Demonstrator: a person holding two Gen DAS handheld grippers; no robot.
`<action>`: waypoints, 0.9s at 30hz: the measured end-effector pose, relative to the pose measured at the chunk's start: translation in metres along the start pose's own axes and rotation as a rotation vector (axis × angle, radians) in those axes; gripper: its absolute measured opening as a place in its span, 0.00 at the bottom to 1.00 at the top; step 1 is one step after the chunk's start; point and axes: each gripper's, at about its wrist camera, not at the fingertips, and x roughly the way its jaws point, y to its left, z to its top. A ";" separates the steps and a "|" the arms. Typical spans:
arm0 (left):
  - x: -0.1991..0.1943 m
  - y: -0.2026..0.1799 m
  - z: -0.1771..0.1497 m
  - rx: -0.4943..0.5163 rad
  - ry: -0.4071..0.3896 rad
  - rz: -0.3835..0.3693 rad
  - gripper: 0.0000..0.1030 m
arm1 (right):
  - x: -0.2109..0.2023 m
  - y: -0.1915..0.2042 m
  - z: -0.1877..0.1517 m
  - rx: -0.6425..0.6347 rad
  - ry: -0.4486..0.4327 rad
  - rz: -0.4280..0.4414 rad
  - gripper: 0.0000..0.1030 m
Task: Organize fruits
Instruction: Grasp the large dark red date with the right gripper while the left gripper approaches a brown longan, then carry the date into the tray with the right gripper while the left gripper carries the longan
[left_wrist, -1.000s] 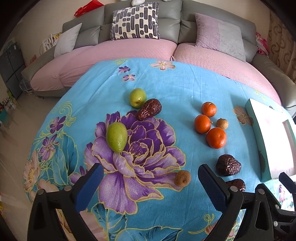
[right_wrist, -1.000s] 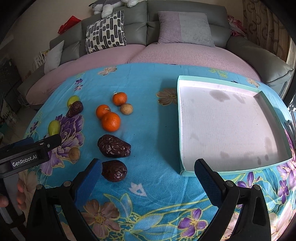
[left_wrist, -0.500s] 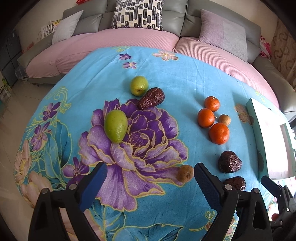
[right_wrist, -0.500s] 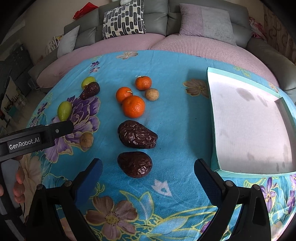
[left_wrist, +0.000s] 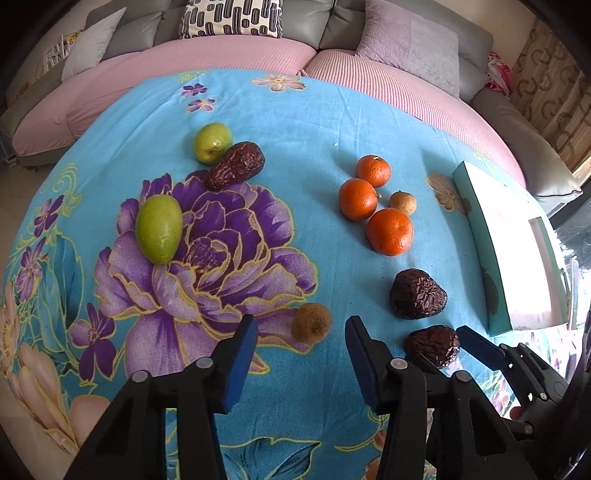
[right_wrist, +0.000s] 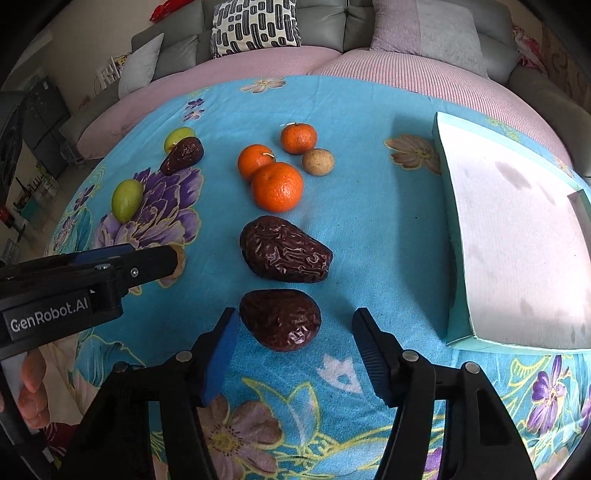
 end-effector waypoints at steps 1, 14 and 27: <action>0.001 -0.001 0.000 0.001 0.008 -0.009 0.43 | -0.001 0.000 0.000 -0.002 0.001 0.003 0.56; 0.009 -0.001 0.001 -0.020 0.024 -0.036 0.24 | -0.001 0.002 0.000 -0.002 0.000 0.017 0.42; -0.037 0.000 0.018 -0.029 -0.080 -0.067 0.24 | -0.044 -0.016 0.010 0.059 -0.151 -0.028 0.42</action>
